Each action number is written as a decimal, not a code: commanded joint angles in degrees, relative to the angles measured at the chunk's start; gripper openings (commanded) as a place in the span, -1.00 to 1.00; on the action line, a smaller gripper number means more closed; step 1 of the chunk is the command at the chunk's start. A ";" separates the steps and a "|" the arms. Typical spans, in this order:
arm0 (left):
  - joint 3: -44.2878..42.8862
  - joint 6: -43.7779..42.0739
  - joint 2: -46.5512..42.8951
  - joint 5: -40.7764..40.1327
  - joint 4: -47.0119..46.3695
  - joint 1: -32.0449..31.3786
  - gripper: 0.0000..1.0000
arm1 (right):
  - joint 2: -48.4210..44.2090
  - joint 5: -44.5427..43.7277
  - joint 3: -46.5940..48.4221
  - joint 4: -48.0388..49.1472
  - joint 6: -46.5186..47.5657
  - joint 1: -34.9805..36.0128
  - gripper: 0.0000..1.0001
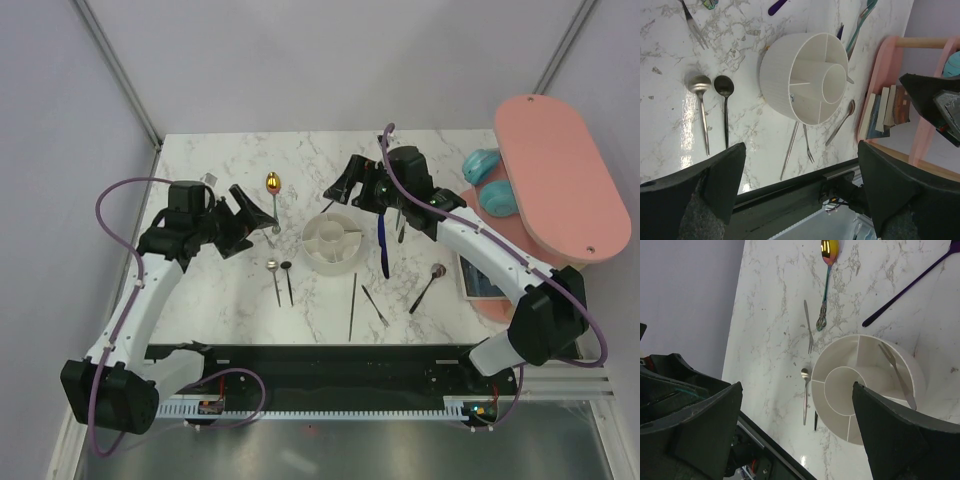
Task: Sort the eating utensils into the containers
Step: Pick up the spoon from the center of the board, then place the spoon in the storage box.
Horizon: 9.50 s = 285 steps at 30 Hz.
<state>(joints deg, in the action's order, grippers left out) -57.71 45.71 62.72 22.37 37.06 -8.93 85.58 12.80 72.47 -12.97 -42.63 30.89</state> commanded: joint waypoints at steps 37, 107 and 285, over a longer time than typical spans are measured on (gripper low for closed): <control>5.50 2.18 -7.70 3.21 -6.47 1.19 0.99 | 2.75 10.05 4.17 4.27 1.67 0.57 0.96; -56.99 -26.12 66.13 -23.66 12.42 -3.99 0.61 | -13.77 -18.86 -4.26 -28.33 -1.40 -4.26 0.96; -3.81 -27.52 23.06 -32.05 -28.27 -28.42 -0.24 | 2.13 -7.79 -7.25 -25.08 9.76 -12.26 0.96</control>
<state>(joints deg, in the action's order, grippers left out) -62.46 17.58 87.99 -10.39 9.52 -36.32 89.08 4.56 65.32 -39.42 -32.73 18.85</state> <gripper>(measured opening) 0.382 0.982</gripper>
